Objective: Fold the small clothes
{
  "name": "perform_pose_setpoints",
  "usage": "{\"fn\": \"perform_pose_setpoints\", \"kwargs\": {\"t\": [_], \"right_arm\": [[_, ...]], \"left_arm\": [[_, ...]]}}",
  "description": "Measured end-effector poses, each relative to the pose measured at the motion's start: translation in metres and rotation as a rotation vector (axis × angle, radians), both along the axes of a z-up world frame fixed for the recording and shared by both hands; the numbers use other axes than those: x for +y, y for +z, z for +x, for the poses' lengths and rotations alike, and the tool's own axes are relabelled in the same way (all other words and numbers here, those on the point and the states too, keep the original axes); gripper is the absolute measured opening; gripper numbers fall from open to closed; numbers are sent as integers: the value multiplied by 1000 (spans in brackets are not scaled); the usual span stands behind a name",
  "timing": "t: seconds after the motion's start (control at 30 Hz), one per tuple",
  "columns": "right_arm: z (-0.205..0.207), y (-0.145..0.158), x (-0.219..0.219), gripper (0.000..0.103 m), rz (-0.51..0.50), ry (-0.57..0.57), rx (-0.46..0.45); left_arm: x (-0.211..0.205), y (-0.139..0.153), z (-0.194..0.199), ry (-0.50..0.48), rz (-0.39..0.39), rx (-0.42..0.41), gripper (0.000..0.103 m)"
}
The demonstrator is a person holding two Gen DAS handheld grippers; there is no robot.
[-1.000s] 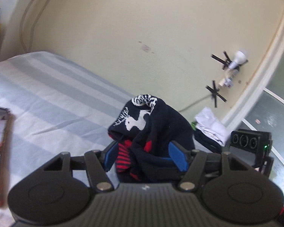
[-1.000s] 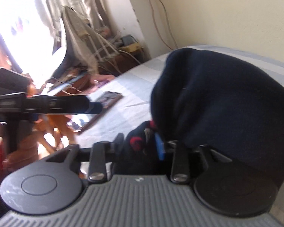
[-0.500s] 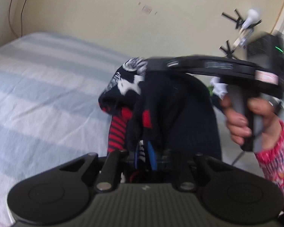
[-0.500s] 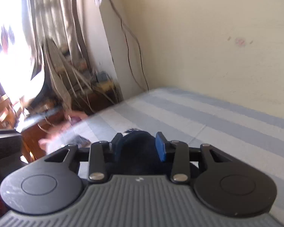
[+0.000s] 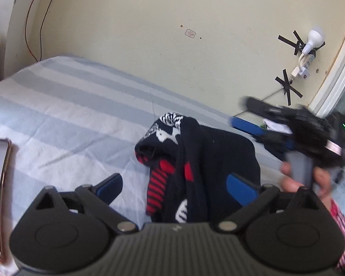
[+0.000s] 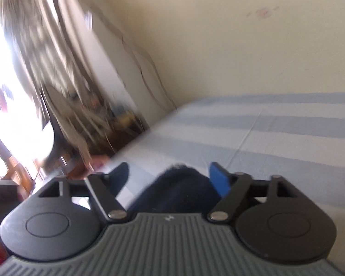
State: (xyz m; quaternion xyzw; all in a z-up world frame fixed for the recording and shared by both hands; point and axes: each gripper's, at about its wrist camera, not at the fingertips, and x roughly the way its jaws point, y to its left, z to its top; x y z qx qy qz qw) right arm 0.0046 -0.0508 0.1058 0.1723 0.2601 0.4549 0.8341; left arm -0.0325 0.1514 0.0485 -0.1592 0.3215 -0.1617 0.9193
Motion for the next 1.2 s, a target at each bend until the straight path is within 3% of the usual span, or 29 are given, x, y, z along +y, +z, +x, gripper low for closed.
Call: {"fn": "perform_pose_setpoints", "kwargs": {"t": [0.07, 0.13, 0.23, 0.4, 0.53, 0.6, 0.63, 0.73, 0.93, 1.2], "right_arm": [[-12, -3, -37, 89, 136, -47, 35], [-23, -14, -65, 90, 178, -110, 80], [-36, -40, -91, 91, 141, -168, 172], [-48, -72, -76, 91, 13, -135, 267], [-49, -69, -42, 92, -72, -52, 191], [-51, -69, -28, 102, -89, -41, 142], [-53, -69, -22, 103, -92, -39, 118], [-56, -68, -13, 103, -139, -57, 65], [-50, -75, -27, 103, -71, -52, 95], [-53, -75, -31, 103, -70, -43, 88]], "left_arm": [[-3, -1, 8, -9, -1, 8, 103], [-9, -7, 19, -35, 0, 33, 103], [-24, -18, 33, -54, 25, 76, 103], [-48, -40, 44, -15, 139, 98, 103], [-53, -54, 37, 18, 139, 25, 103], [-54, -61, 26, 36, 140, -46, 103], [-53, -64, 21, 48, 128, -74, 103], [-52, -62, 20, 50, 131, -71, 103], [-54, -60, 21, 50, 144, -69, 103], [-54, -60, 21, 50, 137, -73, 103]]}}
